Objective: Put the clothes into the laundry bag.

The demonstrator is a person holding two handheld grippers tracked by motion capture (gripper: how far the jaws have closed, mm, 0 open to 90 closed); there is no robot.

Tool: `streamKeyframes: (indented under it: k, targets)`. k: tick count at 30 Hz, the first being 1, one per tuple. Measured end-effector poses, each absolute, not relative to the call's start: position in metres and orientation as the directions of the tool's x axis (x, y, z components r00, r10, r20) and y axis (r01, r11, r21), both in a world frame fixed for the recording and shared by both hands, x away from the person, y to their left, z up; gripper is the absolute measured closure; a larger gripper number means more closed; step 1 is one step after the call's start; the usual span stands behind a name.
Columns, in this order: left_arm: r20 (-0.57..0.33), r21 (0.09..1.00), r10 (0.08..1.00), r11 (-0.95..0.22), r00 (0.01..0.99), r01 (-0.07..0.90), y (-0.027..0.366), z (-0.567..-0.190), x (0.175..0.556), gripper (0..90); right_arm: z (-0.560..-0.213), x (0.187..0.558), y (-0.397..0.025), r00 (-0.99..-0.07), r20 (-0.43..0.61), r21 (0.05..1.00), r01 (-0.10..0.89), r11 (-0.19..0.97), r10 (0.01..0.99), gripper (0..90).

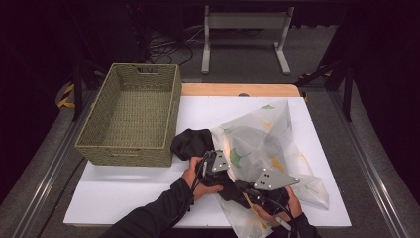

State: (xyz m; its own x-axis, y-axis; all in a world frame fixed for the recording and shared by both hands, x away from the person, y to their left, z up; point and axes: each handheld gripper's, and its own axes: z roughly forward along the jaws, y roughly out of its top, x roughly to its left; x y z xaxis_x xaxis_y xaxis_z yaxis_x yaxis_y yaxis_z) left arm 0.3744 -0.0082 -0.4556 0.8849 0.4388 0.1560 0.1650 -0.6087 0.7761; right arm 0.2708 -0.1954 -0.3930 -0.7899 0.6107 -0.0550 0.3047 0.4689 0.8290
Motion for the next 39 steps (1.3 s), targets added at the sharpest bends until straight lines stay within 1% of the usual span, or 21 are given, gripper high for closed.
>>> streamKeyframes:
  k: [1,2,3,5,6,9,12,13,15,17,19,20,21,23,26,27,28,29,32,36,39]
  targets:
    - [0.155,0.778,0.451,-0.604,0.879,0.173,-0.009,-0.455,0.377,66.1,-0.394,0.271,-0.196,-0.790,-0.050,0.828,0.310,0.468,0.611,89.7]
    - [0.126,0.793,0.486,-0.574,0.865,0.207,-0.011,-0.455,0.382,69.7,-0.394,0.271,-0.197,-0.788,-0.048,0.826,0.314,0.469,0.613,89.7]
    - [0.116,0.796,0.507,-0.562,0.854,0.226,-0.012,-0.455,0.385,72.4,-0.395,0.271,-0.197,-0.787,-0.050,0.824,0.316,0.471,0.614,89.6]
    - [0.115,0.811,0.563,-0.529,0.819,0.250,-0.016,-0.455,0.392,74.4,-0.397,0.272,-0.197,-0.787,-0.049,0.820,0.320,0.475,0.615,89.6]
    - [0.115,0.811,0.563,-0.529,0.819,0.250,-0.016,-0.455,0.392,75.2,-0.397,0.272,-0.197,-0.787,-0.049,0.820,0.320,0.475,0.615,89.6]
    - [0.087,0.829,0.642,-0.470,0.762,0.302,-0.019,-0.455,0.405,75.9,-0.398,0.272,-0.197,-0.787,-0.051,0.814,0.324,0.483,0.615,89.7]
    - [0.038,0.843,0.654,-0.428,0.756,0.328,-0.020,-0.456,0.414,75.2,-0.398,0.272,-0.198,-0.783,-0.061,0.814,0.320,0.484,0.620,89.7]
    - [0.032,0.845,0.646,-0.425,0.763,0.324,-0.020,-0.456,0.413,73.6,-0.397,0.272,-0.200,-0.777,-0.069,0.816,0.317,0.483,0.626,89.7]
    - [0.019,0.844,0.605,-0.437,0.796,0.312,-0.017,-0.454,0.410,64.7,-0.396,0.272,-0.203,-0.769,-0.072,0.820,0.317,0.476,0.635,89.7]
    - [0.028,0.836,0.548,-0.471,0.836,0.281,-0.008,-0.448,0.402,47.3,-0.395,0.273,-0.206,-0.765,-0.071,0.825,0.316,0.468,0.640,89.7]
    - [0.054,0.822,0.489,-0.517,0.870,0.239,0.005,-0.441,0.393,36.5,-0.392,0.272,-0.208,-0.763,-0.069,0.834,0.310,0.456,0.643,89.7]
    - [0.052,0.816,0.464,-0.530,0.884,0.230,0.013,-0.437,0.388,29.8,-0.390,0.271,-0.209,-0.761,-0.071,0.838,0.305,0.453,0.644,89.7]
    - [0.062,0.809,0.436,-0.549,0.898,0.211,0.022,-0.433,0.382,26.5,-0.388,0.270,-0.211,-0.759,-0.071,0.842,0.302,0.447,0.647,89.7]
    - [0.076,0.809,0.390,-0.562,0.918,0.172,0.040,-0.422,0.371,23.3,-0.384,0.266,-0.214,-0.755,-0.070,0.852,0.295,0.432,0.652,89.7]
    - [0.108,0.813,0.364,-0.568,0.925,0.128,0.064,-0.405,0.360,18.4,-0.378,0.260,-0.219,-0.746,-0.076,0.863,0.283,0.418,0.661,89.7]
    - [0.118,0.812,0.363,-0.570,0.924,0.120,0.071,-0.398,0.357,16.6,-0.377,0.258,-0.221,-0.745,-0.075,0.867,0.280,0.413,0.663,89.7]
    - [0.153,0.812,0.389,-0.573,0.908,0.109,0.077,-0.393,0.357,15.8,-0.375,0.256,-0.223,-0.742,-0.081,0.868,0.275,0.413,0.665,89.7]
    - [0.160,0.815,0.405,-0.568,0.900,0.110,0.079,-0.390,0.358,15.7,-0.374,0.254,-0.225,-0.740,-0.079,0.870,0.275,0.408,0.668,89.7]
    - [0.112,0.823,0.450,-0.542,0.886,0.171,0.080,-0.384,0.368,12.4,-0.373,0.251,-0.228,-0.736,-0.078,0.872,0.277,0.403,0.673,89.7]
    - [0.087,0.788,0.513,-0.560,0.854,0.257,0.064,-0.387,0.391,9.3,-0.371,0.247,-0.233,-0.735,-0.080,0.876,0.270,0.399,0.673,89.7]
    - [0.073,0.738,0.589,-0.575,0.805,0.353,0.053,-0.398,0.408,13.6,-0.370,0.244,-0.235,-0.736,-0.084,0.879,0.263,0.398,0.672,89.7]
